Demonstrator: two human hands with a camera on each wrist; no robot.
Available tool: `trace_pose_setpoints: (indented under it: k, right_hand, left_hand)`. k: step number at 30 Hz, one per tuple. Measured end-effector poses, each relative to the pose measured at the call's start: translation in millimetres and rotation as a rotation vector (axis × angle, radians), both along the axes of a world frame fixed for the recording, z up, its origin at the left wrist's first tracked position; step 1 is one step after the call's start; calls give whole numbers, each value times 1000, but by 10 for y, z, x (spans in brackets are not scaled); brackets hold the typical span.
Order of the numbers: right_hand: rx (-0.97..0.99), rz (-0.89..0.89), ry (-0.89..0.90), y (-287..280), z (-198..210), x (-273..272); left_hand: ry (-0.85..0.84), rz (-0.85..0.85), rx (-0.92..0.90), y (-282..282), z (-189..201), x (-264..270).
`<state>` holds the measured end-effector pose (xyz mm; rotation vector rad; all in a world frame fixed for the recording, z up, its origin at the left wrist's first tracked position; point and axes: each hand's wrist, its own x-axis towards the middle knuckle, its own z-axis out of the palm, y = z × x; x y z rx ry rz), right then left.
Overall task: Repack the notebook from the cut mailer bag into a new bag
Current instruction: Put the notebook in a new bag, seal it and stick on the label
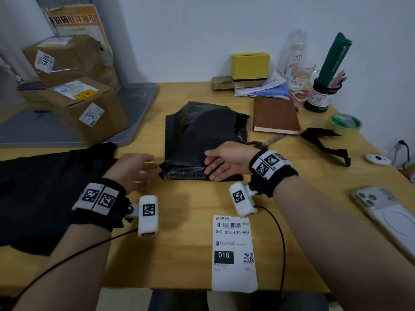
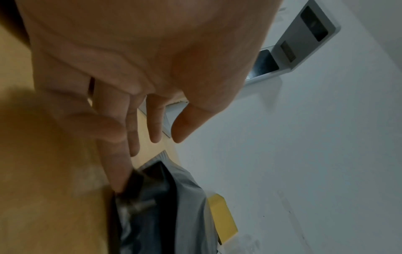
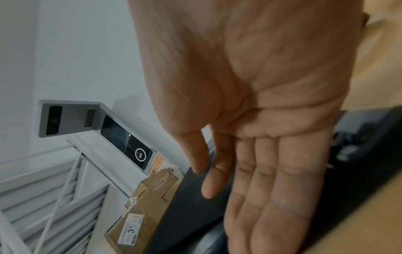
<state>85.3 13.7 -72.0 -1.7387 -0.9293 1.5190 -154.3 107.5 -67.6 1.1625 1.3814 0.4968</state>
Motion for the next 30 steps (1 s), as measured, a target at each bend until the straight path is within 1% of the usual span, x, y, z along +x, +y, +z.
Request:
trace_pose_setpoints:
  k: [2, 5, 8, 13, 15, 21, 23, 27, 28, 30]
  right_hand:
    - [-45, -26, -11, 3, -7, 24]
    - [-85, -20, -26, -15, 35, 51]
    - [-111, -13, -40, -42, 59, 71]
    - [-147, -31, -68, -76, 62, 115]
    - [-158, -44, -76, -98, 57, 134]
    - [-149, -65, -80, -158, 43, 161]
    - [-146, -73, -78, -171, 51, 157]
    - [-149, -86, -74, -182, 59, 151]
    - [-151, -87, -77, -182, 60, 147]
    - [-151, -85, -86, -176, 59, 132]
  left_hand:
    - [22, 18, 29, -2, 12, -39]
    - [61, 14, 68, -11, 14, -63]
    - [71, -49, 39, -53, 26, -19]
    - [39, -167, -24, -149, 82, 157]
    - [4, -189, -48, -176, 46, 211]
    - [-224, -84, -54, -259, -89, 281]
    - [-237, -60, 9, -241, -121, 259]
    - [-186, 21, 194, -188, -134, 168]
    - [-190, 24, 202, -174, -131, 141]
    - [-216, -29, 143, -172, -112, 84]
